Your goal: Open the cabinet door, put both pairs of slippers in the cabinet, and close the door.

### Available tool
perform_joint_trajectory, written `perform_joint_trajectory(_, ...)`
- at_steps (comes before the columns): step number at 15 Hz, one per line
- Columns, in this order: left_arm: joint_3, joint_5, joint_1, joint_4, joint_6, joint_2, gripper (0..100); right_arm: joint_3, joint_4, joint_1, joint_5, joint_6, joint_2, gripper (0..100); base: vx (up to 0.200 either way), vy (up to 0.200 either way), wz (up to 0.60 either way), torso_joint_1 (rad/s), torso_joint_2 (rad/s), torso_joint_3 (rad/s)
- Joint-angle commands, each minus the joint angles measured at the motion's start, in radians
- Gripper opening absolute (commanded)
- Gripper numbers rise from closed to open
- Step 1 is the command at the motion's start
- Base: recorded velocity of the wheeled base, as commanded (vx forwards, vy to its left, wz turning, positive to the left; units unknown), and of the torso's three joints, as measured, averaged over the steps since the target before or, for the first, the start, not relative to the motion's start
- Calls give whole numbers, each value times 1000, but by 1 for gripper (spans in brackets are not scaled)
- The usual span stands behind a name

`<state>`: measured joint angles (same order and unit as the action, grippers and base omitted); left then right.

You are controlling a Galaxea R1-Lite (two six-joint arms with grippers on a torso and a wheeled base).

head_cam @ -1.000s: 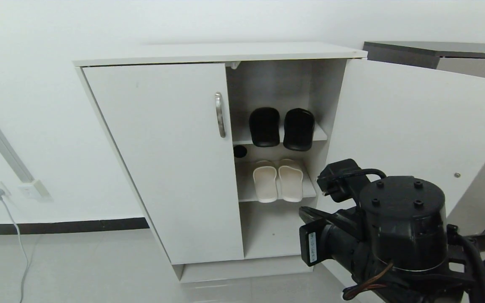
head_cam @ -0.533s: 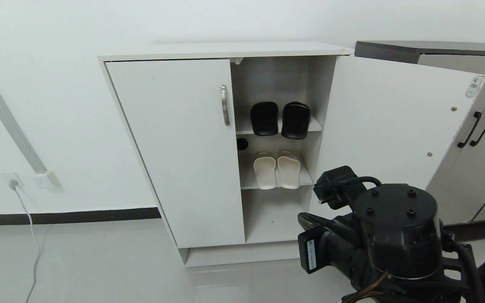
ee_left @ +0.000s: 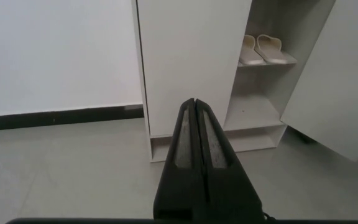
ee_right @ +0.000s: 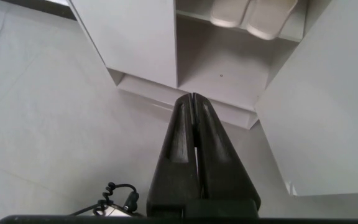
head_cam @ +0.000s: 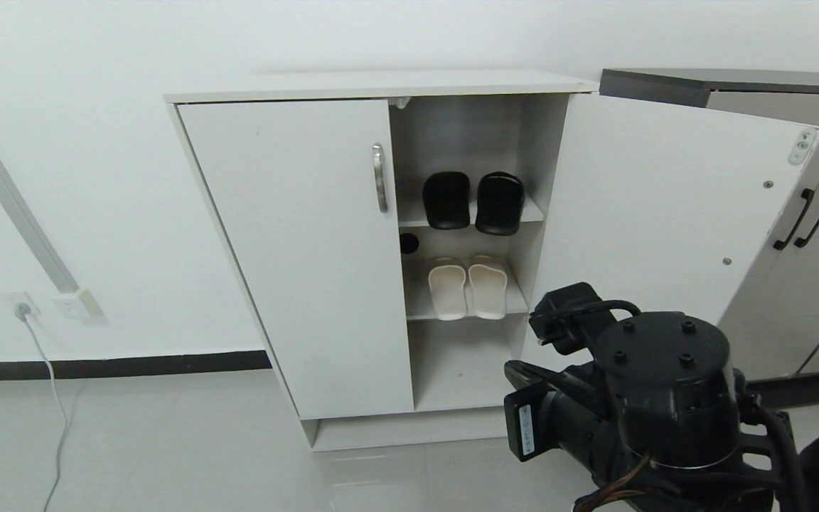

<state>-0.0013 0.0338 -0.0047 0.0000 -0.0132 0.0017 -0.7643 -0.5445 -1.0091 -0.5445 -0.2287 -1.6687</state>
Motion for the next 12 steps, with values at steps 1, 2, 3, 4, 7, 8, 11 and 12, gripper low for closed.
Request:
perform_joint_trajectory(1, 0, 0, 0, 0, -1, 0, 0, 0, 0, 0, 0, 0, -3, 0, 0, 0, 0, 0, 0, 0)
perform_joint_trajectory(2, 0, 0, 0, 0, -1, 0, 0, 0, 0, 0, 0, 0, -5, 0, 0, 0, 0, 0, 0, 0)
perform_joint_trajectory(3, 0, 0, 2, 0, -1, 0, 0, 0, 0, 0, 0, 0, -6, 0, 0, 0, 0, 0, 0, 0)
perform_joint_trajectory(4, 0, 0, 2, 0, -1, 0, 0, 0, 0, 0, 0, 0, -11, 0, 0, 0, 0, 0, 0, 0)
perform_joint_trajectory(7, 0, 0, 2, 0, -1, 0, 0, -3, 0, 0, -2, 0, -8, 0, 0, 0, 0, 0, 0, 0)
perform_joint_trajectory(8, 0, 0, 0, 0, -1, 0, 0, -1, 0, -2, -2, 0, -8, 0, 0, 0, 0, 0, 0, 0)
perform_joint_trajectory(11, 0, 0, 0, 0, -1, 0, 0, -1, 1, -2, -2, 0, -8, 0, 0, 0, 0, 4, -175, -295)
perform_joint_trajectory(12, 0, 0, 2, 0, -1, 0, 0, -1, 1, -2, -2, 0, -8, 0, 0, 0, 0, 41, -369, -378)
